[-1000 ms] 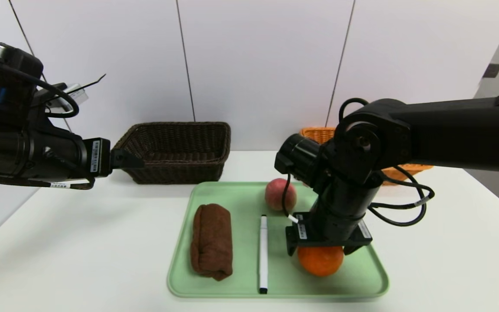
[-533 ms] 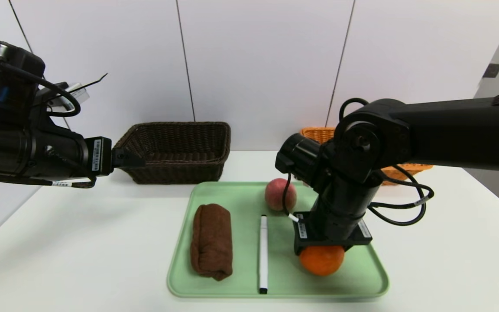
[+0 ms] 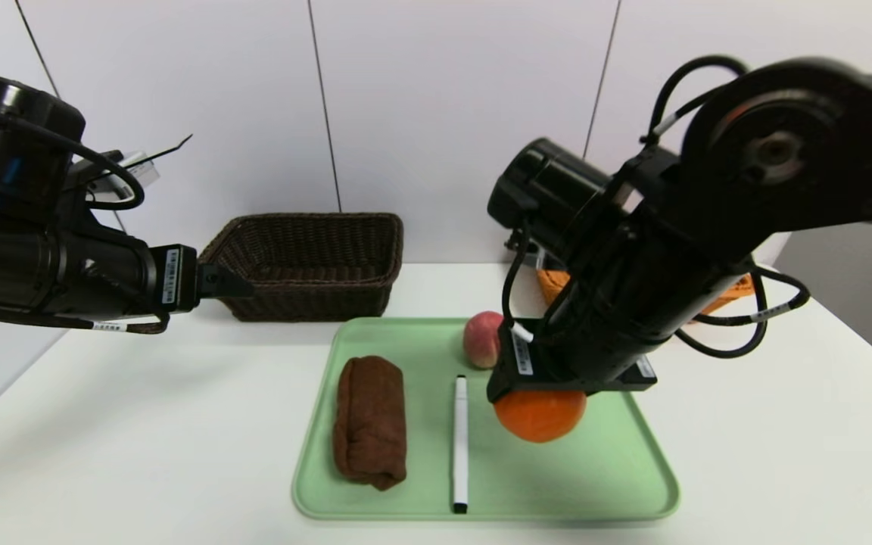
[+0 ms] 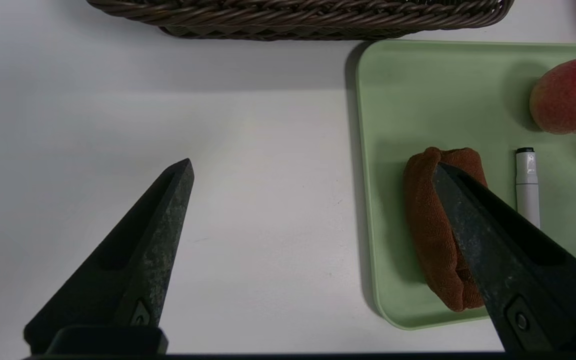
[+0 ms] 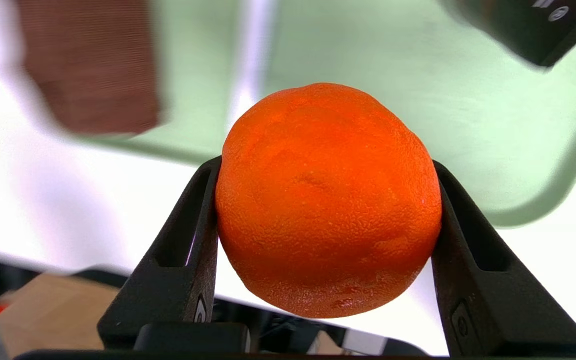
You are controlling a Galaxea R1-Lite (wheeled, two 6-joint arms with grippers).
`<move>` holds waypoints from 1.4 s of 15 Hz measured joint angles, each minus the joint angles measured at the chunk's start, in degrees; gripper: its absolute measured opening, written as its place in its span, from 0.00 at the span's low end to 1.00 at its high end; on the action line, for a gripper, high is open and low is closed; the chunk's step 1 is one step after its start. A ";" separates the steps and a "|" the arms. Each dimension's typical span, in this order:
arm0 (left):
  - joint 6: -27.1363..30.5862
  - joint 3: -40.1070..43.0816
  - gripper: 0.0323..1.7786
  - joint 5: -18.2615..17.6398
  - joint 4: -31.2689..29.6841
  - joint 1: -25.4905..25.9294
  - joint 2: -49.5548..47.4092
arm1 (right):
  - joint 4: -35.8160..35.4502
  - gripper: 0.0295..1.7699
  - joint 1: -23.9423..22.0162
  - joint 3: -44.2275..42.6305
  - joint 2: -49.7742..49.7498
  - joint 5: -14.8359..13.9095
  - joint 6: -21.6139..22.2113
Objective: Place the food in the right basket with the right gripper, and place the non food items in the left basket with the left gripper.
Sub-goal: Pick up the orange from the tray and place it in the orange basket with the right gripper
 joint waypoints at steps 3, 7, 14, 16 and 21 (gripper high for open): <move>-1.56 0.04 0.95 -0.04 -0.27 -0.02 -0.41 | -7.33 0.64 0.00 -3.08 -4.41 -0.80 -3.07; -1.29 -0.33 0.95 0.07 0.88 -0.68 -1.71 | -23.52 0.64 -8.06 -3.44 -7.24 -5.18 -7.73; -2.52 -1.38 0.95 0.24 -2.62 -4.02 -3.12 | -34.29 0.64 -28.09 -3.33 0.26 -4.11 -9.70; -2.23 -1.10 0.95 0.07 -3.69 -4.49 -3.25 | -38.29 0.64 -31.73 -3.24 5.18 -3.41 -9.70; -2.30 -1.48 0.95 0.00 -3.67 -6.85 -3.08 | -43.58 0.64 -36.12 -3.19 15.63 -3.39 -10.20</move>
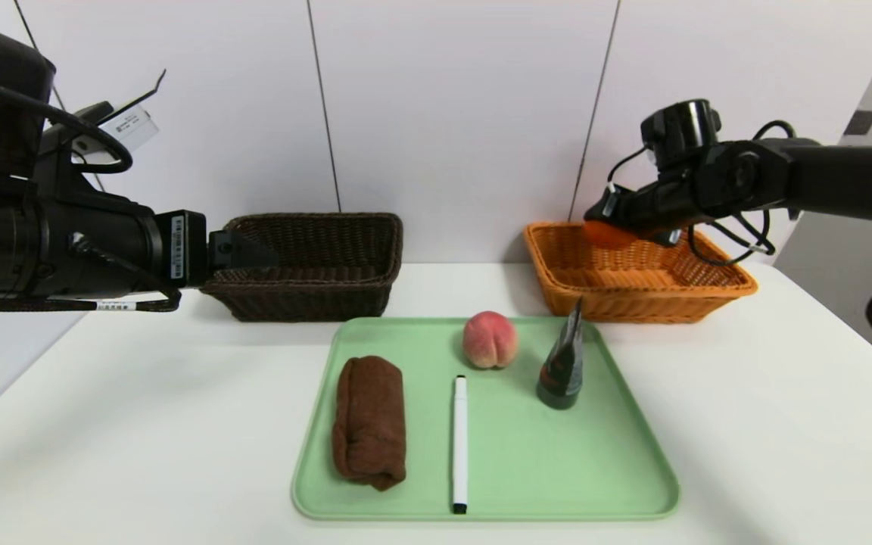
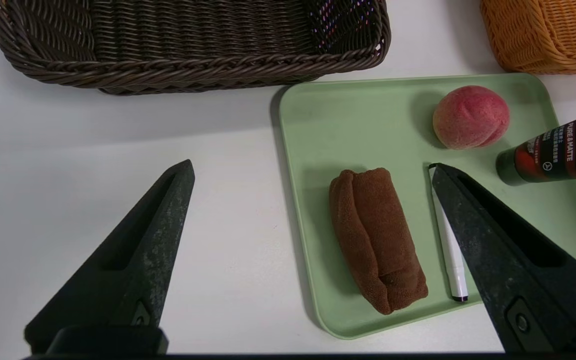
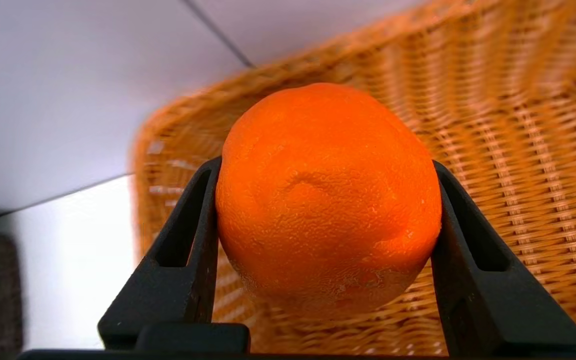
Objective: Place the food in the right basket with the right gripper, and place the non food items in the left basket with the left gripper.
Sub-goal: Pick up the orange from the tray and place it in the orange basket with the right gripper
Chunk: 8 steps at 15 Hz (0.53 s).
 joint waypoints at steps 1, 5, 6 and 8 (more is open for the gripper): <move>0.00 -0.04 0.95 -0.04 0.13 -0.23 0.13 | 0.11 0.64 -0.21 0.00 1.13 -0.09 -0.05; -0.06 -0.50 0.95 -0.01 0.22 -1.71 1.12 | 0.67 0.74 -0.33 0.05 3.61 -0.41 -1.02; -0.20 -0.83 0.95 -0.01 0.22 -2.54 1.43 | 0.67 0.77 -0.40 0.05 3.69 -0.57 -1.10; -0.45 -1.69 0.95 0.02 0.22 -4.74 2.19 | 0.89 0.81 -0.38 0.05 3.28 -0.72 -0.99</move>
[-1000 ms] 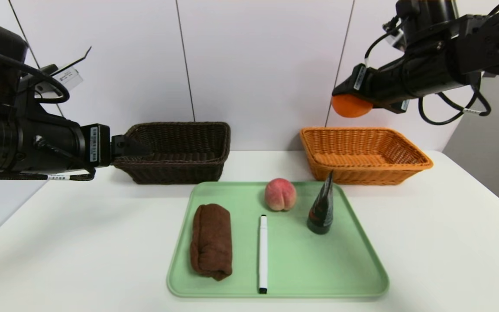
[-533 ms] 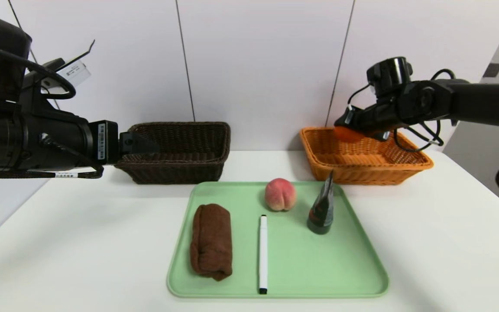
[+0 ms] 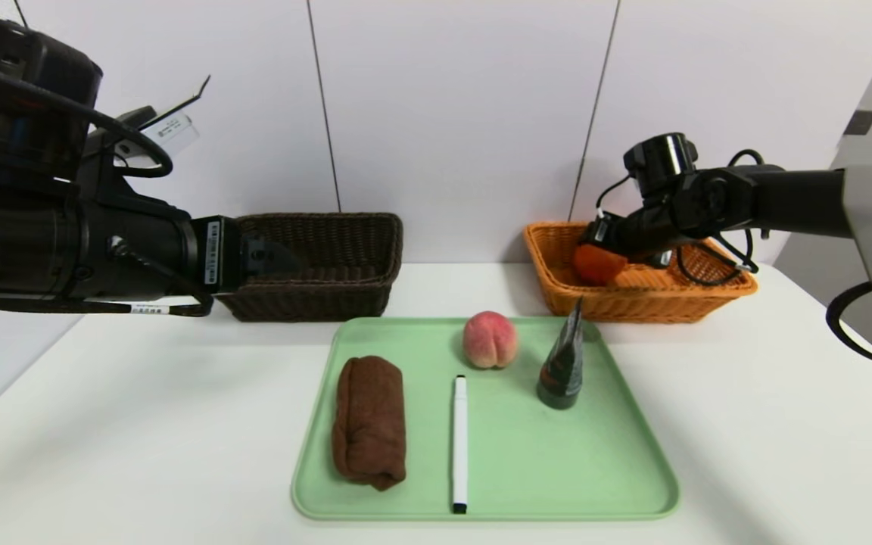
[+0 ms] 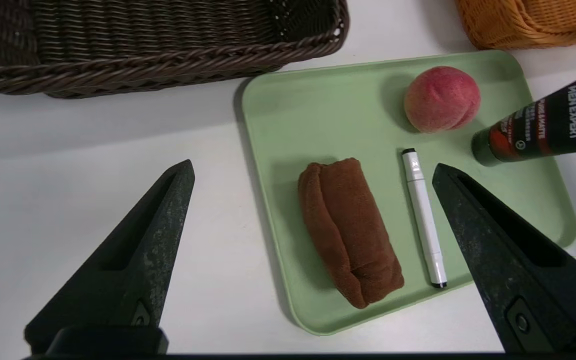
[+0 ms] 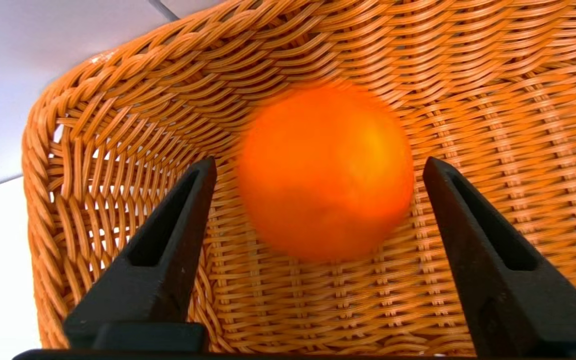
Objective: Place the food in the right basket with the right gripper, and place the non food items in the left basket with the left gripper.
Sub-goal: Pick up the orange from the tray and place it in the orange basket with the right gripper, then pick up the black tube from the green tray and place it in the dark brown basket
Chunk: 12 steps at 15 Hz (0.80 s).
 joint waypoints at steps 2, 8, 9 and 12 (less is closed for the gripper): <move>-0.99 -1.46 0.95 0.20 -0.22 -2.90 1.44 | 1.76 0.85 0.11 0.00 -1.54 -0.02 -0.04; -7.61 -6.80 0.95 13.24 -8.46 -17.90 13.10 | 7.57 0.91 1.68 0.06 -15.43 -3.41 -1.96; -7.79 -6.80 0.95 17.08 -12.70 -20.70 15.75 | 8.79 0.92 1.88 0.26 -18.77 -4.19 -3.12; -8.07 -6.78 0.95 26.06 -24.02 -27.95 23.43 | 12.37 0.93 0.79 2.33 -26.79 -5.05 -4.39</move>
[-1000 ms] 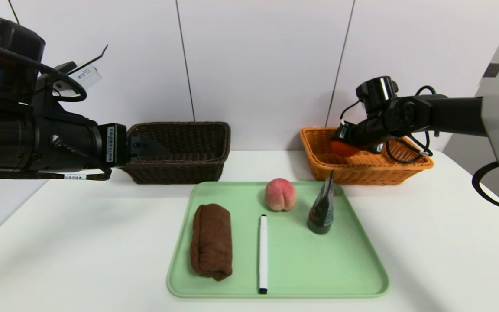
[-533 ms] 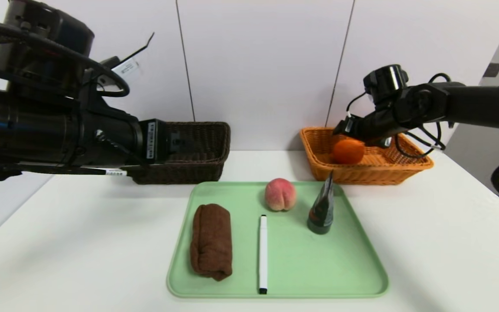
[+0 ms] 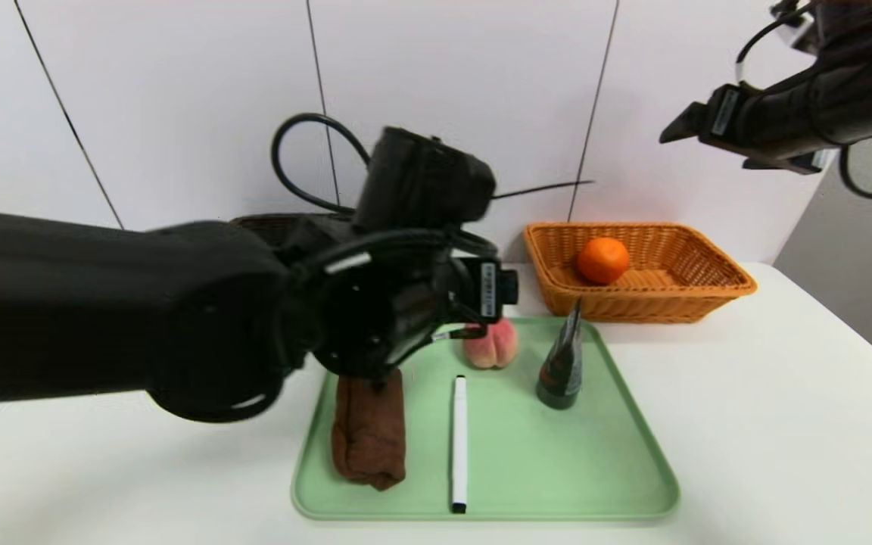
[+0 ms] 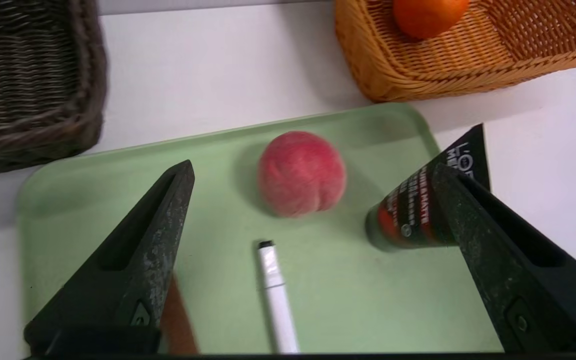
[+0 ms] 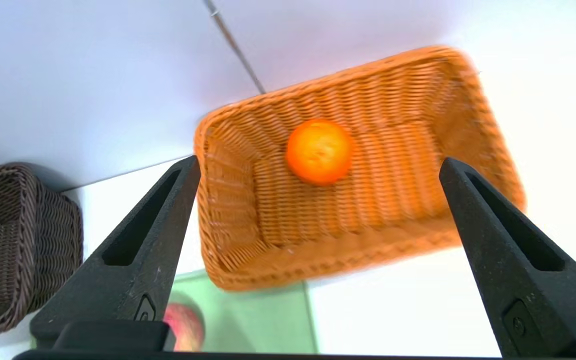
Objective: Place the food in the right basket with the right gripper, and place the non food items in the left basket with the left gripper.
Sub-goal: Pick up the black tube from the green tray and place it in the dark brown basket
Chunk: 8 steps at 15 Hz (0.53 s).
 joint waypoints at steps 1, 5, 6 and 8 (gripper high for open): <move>-0.09 -0.02 0.95 1.71 -3.23 -1.62 2.07 | 0.24 0.94 -1.01 1.68 -2.17 -0.05 -0.11; 0.48 0.99 0.95 5.16 -12.46 -7.19 6.81 | 0.22 0.95 -5.23 7.30 -7.30 0.61 0.33; 0.52 0.99 0.95 5.51 -12.50 -7.67 7.03 | 0.22 0.95 -5.81 8.46 -7.96 0.63 0.30; 0.52 0.72 0.95 5.60 -12.52 -7.97 6.55 | -0.06 0.95 -5.95 10.54 -8.90 0.80 0.17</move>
